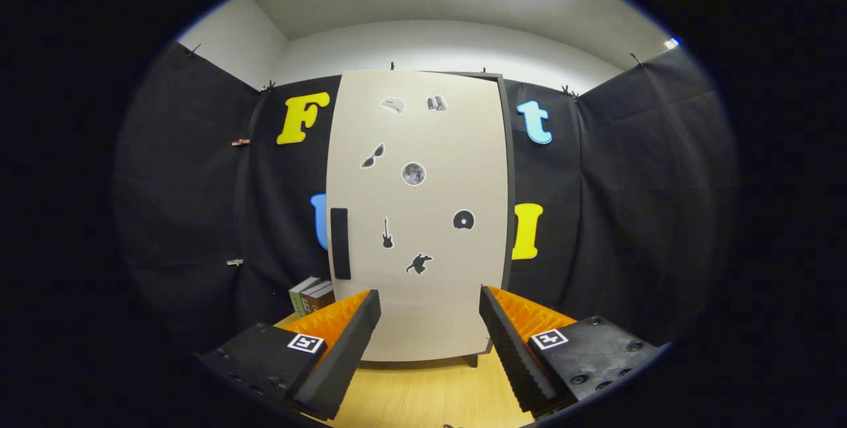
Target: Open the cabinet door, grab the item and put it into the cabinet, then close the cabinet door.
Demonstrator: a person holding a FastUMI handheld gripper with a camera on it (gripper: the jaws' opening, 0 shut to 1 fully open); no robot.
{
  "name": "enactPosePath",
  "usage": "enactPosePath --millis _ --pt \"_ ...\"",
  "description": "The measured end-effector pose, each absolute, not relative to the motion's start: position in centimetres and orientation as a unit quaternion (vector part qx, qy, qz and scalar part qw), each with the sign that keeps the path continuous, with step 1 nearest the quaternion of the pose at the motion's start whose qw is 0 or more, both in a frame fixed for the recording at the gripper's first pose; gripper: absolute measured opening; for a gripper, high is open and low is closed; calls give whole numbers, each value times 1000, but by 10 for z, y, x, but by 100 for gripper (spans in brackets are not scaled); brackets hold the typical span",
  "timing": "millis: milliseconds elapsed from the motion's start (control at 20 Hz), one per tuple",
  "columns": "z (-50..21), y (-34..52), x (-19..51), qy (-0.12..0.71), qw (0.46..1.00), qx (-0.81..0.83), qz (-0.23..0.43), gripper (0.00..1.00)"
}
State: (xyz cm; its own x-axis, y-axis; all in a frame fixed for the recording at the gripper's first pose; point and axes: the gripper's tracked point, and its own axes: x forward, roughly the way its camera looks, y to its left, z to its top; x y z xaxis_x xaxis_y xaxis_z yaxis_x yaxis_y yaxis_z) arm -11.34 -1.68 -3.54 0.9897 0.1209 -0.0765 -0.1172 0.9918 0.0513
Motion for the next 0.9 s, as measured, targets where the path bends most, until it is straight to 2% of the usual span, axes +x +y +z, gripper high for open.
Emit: enactPosePath --millis 900 --pt "-38 4 -106 45 995 25 85 97"
